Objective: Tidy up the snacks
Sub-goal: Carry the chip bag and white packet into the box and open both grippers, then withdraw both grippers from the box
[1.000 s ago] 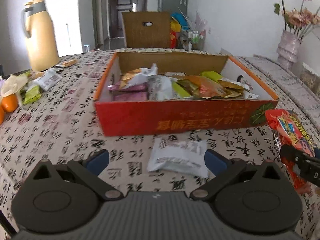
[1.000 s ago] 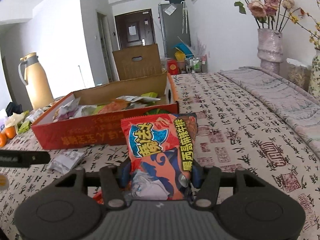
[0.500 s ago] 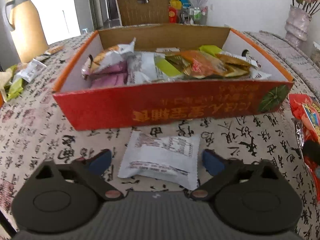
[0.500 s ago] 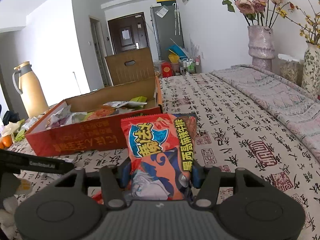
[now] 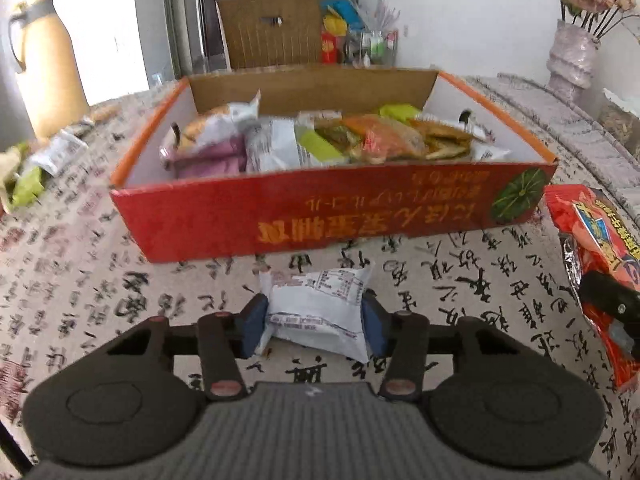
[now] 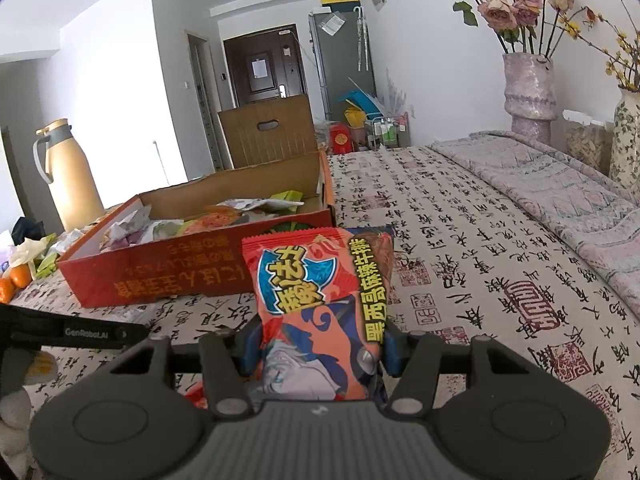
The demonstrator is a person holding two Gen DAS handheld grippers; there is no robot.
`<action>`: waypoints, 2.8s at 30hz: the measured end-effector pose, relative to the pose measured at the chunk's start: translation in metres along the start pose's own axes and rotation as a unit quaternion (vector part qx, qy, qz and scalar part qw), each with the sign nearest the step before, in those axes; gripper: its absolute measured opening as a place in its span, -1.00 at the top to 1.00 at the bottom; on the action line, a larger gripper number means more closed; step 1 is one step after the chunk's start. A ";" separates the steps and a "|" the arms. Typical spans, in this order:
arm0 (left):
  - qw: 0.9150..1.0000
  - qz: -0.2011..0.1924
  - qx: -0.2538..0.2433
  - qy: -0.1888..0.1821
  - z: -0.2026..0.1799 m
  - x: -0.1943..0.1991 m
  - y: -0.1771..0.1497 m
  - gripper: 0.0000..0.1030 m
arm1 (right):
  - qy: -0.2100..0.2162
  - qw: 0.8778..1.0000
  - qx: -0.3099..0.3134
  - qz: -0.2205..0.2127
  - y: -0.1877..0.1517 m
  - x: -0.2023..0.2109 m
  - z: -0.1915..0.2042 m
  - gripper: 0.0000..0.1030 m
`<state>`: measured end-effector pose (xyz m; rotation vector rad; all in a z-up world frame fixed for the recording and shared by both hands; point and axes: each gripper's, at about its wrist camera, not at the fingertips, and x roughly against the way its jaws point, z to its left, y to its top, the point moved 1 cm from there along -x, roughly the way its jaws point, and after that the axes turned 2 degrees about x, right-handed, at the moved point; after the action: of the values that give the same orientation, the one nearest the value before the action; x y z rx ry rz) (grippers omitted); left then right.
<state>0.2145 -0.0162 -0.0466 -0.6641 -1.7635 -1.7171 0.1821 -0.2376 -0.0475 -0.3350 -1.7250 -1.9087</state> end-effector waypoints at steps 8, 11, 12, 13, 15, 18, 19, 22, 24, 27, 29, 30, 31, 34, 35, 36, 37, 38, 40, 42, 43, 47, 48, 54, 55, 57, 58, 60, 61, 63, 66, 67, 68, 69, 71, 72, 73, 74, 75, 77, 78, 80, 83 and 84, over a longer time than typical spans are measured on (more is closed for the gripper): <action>0.998 -0.053 -0.013 -0.030 -0.008 0.035 0.009 0.68 | 0.013 0.999 0.016 -0.034 0.019 0.009 0.015 -0.08; 0.998 -0.053 -0.013 -0.025 -0.008 0.033 0.011 0.76 | 0.017 0.999 0.021 -0.044 0.025 0.010 0.021 -0.07; 0.998 -0.051 -0.011 -0.025 -0.006 0.032 0.011 0.76 | 0.018 0.999 0.022 -0.044 0.025 0.009 0.021 -0.07; 0.998 -0.047 -0.008 -0.027 -0.003 0.031 0.010 0.76 | 0.019 0.999 0.023 -0.043 0.025 0.008 0.022 -0.08; 0.999 -0.040 0.003 -0.028 0.005 0.029 0.008 0.21 | 0.020 0.999 0.023 -0.038 0.023 0.006 0.022 -0.08; 0.999 -0.041 0.008 -0.009 0.013 0.026 0.004 -0.87 | 0.021 0.999 0.023 -0.028 0.018 0.003 0.022 -0.08; 0.999 -0.040 0.002 -0.005 0.014 0.024 0.003 -0.89 | 0.021 0.999 0.023 -0.024 0.016 0.002 0.022 -0.08; 1.000 -0.009 -0.002 -0.019 0.016 0.011 0.004 -0.99 | 0.020 0.999 0.023 -0.017 0.012 0.000 0.022 -0.08; 1.000 0.006 -0.012 -0.023 0.015 0.003 0.004 -1.00 | 0.020 0.999 0.022 -0.015 0.010 0.000 0.022 -0.08; 0.999 0.026 -0.023 -0.022 0.011 -0.010 0.002 -1.00 | 0.020 0.999 0.022 -0.012 0.008 0.000 0.022 -0.08; 0.999 0.035 -0.030 -0.013 0.007 -0.017 -0.001 -0.95 | 0.020 1.000 0.021 -0.010 0.007 0.000 0.021 -0.08; 0.999 0.037 -0.029 -0.012 0.006 -0.020 -0.002 -0.90 | 0.020 1.000 0.021 -0.009 0.006 0.000 0.021 -0.08; 0.999 0.034 -0.024 -0.019 0.007 -0.020 -0.003 -0.84 | 0.020 1.000 0.021 -0.008 0.006 0.000 0.021 -0.08; 0.999 0.027 -0.028 -0.036 0.008 -0.013 -0.003 -0.25 | 0.021 1.000 0.022 -0.007 0.006 0.001 0.022 -0.08; 0.999 0.026 -0.029 -0.037 0.007 -0.011 -0.003 -0.15 | 0.021 1.000 0.022 -0.006 0.005 0.001 0.021 -0.08; 0.999 0.022 -0.032 -0.038 0.007 -0.010 -0.005 -0.09 | 0.022 1.000 0.021 -0.006 0.005 0.001 0.021 -0.08; 0.999 0.019 -0.033 -0.038 0.007 -0.008 -0.007 -0.03 | 0.022 1.000 0.021 -0.007 0.005 0.002 0.022 -0.08; 0.999 0.018 -0.033 -0.039 0.007 -0.007 -0.008 0.02 | 0.022 1.000 0.022 -0.007 0.004 0.002 0.021 -0.08; 0.999 0.016 -0.031 -0.040 0.007 -0.004 -0.009 0.05 | 0.022 0.999 0.022 -0.007 0.004 0.003 0.022 -0.08; 0.999 0.013 -0.033 -0.038 0.007 -0.001 -0.012 0.07 | 0.023 0.999 0.024 -0.008 0.003 0.005 0.022 -0.08; 0.999 0.011 -0.033 -0.038 0.007 0.000 -0.012 0.07 | 0.023 0.999 0.024 -0.009 0.003 0.006 0.023 -0.08; 0.999 -0.002 -0.032 -0.039 0.008 0.009 -0.014 0.07 | 0.025 0.999 0.026 -0.014 0.002 0.012 0.024 -0.08; 0.999 -0.008 -0.032 -0.040 0.008 0.015 -0.013 0.07 | 0.025 0.999 0.027 -0.015 0.003 0.013 0.024 -0.08; 0.996 -0.056 -0.037 -0.051 0.005 0.043 0.004 0.06 | 0.034 0.999 0.033 -0.027 0.013 0.014 0.030 -0.08; 0.996 -0.066 -0.037 -0.050 0.004 0.048 0.009 0.06 | 0.036 0.998 0.033 -0.030 0.017 0.013 0.032 -0.08; 0.995 -0.082 -0.034 -0.049 0.004 0.053 0.021 0.05 | 0.038 0.998 0.036 -0.038 0.026 0.010 0.035 -0.08; 0.994 -0.091 -0.031 -0.047 0.005 0.055 0.029 0.05 | 0.040 0.998 0.038 -0.044 0.032 0.007 0.037 -0.08; 0.993 -0.104 -0.029 -0.042 0.005 0.057 0.040 0.05 | 0.041 0.997 0.041 -0.053 0.044 0.002 0.040 -0.08; 0.993 -0.112 -0.027 -0.038 0.006 0.057 0.048 0.05 | 0.042 0.997 0.043 -0.057 0.051 -0.002 0.042 -0.08; 0.992 -0.121 -0.022 -0.031 0.007 0.055 0.060 0.05 | 0.044 0.996 0.048 -0.064 0.065 -0.011 0.047 -0.08; 0.991 -0.130 -0.014 -0.019 0.010 0.048 0.080 0.05 | 0.046 0.995 0.056 -0.067 0.085 -0.027 0.053 -0.08; 0.991 -0.130 -0.012 -0.015 0.012 0.045 0.085 0.05 | 0.045 0.995 0.058 -0.067 0.092 -0.034 0.055 -0.08; 0.991 -0.129 -0.008 -0.010 0.014 0.040 0.091 0.05 | 0.044 0.995 0.059 -0.067 0.097 -0.040 0.056 -0.08; 0.992 -0.128 -0.005 -0.006 0.016 0.036 0.095 0.05 | 0.040 0.995 0.059 -0.067 0.104 -0.047 0.058 -0.08; 0.992 -0.125 0.000 0.002 0.019 0.027 0.105 0.05 | 0.035 0.995 0.059 -0.066 0.113 -0.060 0.060 -0.08; 0.992 -0.123 0.002 0.006 0.020 0.021 0.111 0.05 | 0.033 0.996 0.060 -0.063 0.118 -0.068 0.061 -0.08; 0.993 -0.121 0.004 0.010 0.022 0.015 0.115 0.05 | 0.031 0.996 0.061 -0.058 0.122 -0.077 0.061 -0.08; 0.993 -0.119 0.007 0.013 0.023 0.010 0.119 0.05 | 0.030 0.996 0.061 -0.055 0.124 -0.083 0.062 -0.08; 0.993 -0.117 0.010 0.015 0.024 0.006 0.121 0.05 | 0.028 0.996 0.062 -0.050 0.126 -0.091 0.062 -0.08; 0.994 -0.109 0.016 0.020 0.027 -0.005 0.125 0.03 | 0.026 0.997 0.064 -0.039 0.128 -0.106 0.064 -0.08; 0.994 -0.105 0.019 0.021 0.028 -0.011 0.126 0.00 | 0.025 0.997 0.063 -0.033 0.129 -0.114 0.064 -0.08; 0.994 -0.099 0.021 0.027 0.030 -0.020 0.126 0.00 | 0.023 0.998 0.062 -0.022 0.129 -0.125 0.064 -0.13; 0.995 -0.095 0.029 0.028 0.037 -0.028 0.124 -0.30 | 0.022 0.998 0.064 -0.016 0.126 -0.133 0.062 -0.30; 0.994 -0.098 0.032 0.031 0.039 -0.029 0.123 -0.58 | 0.020 0.998 0.062 -0.018 0.125 -0.134 0.061 -0.40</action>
<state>0.3196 0.0294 0.0201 -0.4177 -1.8842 -1.7791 0.3500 -0.1528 -0.0033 -0.2197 -1.8248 -1.8094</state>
